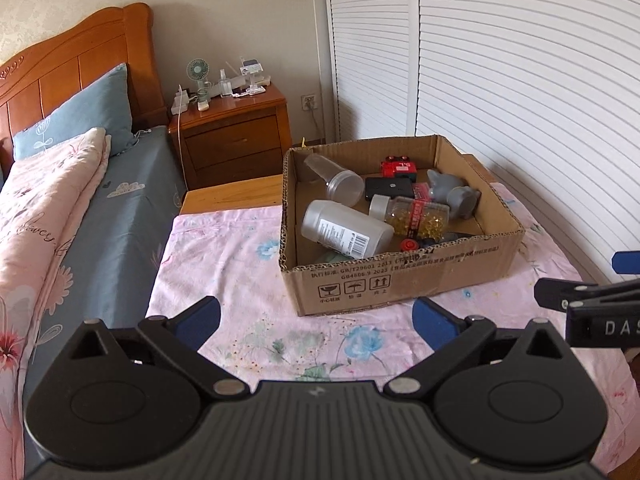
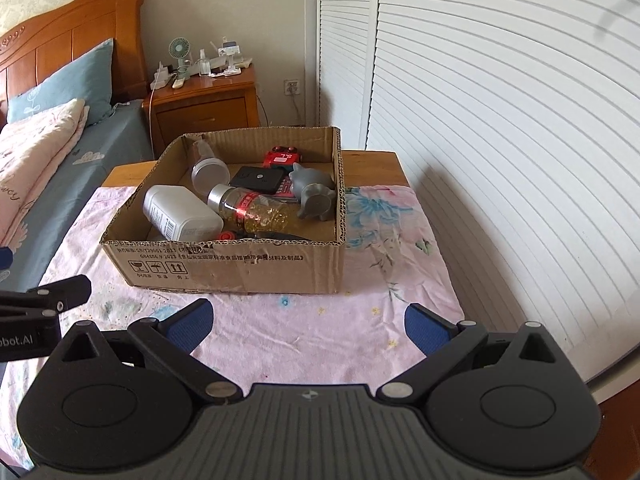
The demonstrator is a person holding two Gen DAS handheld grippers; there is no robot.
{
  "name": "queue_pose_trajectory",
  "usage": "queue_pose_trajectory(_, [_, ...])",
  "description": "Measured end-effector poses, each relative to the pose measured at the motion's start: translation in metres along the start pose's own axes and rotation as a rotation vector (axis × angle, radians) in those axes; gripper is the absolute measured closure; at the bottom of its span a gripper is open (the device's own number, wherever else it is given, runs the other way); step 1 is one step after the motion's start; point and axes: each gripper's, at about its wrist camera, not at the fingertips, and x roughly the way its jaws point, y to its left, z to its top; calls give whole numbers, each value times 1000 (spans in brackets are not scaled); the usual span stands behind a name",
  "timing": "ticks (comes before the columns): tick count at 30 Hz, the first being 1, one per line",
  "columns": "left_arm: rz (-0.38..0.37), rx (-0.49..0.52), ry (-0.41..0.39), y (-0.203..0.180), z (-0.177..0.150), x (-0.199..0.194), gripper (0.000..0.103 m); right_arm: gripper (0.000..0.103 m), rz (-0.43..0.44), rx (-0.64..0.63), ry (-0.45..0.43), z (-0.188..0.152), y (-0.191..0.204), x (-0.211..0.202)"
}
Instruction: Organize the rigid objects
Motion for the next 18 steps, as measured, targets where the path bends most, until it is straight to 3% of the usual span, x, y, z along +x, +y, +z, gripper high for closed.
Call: queue_pose_trajectory(18, [-3, -3, 1, -5, -1, -6, 2, 0, -5, -6, -12, -1, 2, -7])
